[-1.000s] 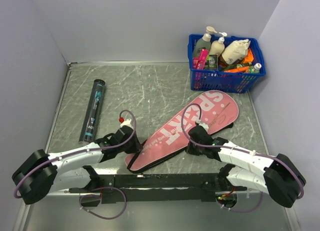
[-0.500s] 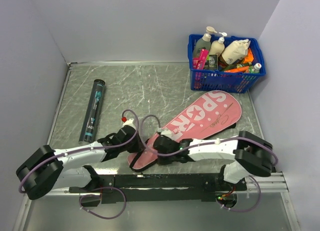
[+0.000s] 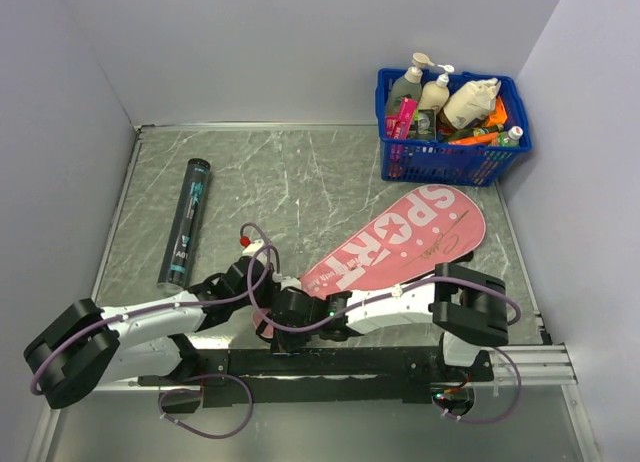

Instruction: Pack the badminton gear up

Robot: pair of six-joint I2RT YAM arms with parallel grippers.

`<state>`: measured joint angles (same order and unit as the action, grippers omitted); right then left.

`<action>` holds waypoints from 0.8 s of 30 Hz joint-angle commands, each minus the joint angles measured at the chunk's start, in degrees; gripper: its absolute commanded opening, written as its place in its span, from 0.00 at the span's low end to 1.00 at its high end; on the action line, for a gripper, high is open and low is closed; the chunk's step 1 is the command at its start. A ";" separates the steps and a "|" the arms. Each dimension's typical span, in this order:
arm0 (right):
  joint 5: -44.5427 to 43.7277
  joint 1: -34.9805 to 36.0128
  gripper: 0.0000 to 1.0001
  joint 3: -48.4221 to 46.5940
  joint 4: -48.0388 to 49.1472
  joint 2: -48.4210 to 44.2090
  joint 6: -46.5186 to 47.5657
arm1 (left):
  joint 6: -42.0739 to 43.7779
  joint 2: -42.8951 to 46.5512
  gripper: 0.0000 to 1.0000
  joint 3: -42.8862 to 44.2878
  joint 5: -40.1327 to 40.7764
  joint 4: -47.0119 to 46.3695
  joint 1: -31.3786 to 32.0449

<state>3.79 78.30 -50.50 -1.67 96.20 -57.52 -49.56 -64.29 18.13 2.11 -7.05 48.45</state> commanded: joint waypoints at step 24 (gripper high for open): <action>-16.44 6.07 0.00 23.69 -2.62 -37.74 -13.40 | 0.79 20.17 0.81 -2.22 -9.14 9.07 4.72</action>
<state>-6.59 82.89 -28.93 -0.51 64.88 -66.61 -47.62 -45.67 17.63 -4.80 1.52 50.85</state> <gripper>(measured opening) 0.006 0.812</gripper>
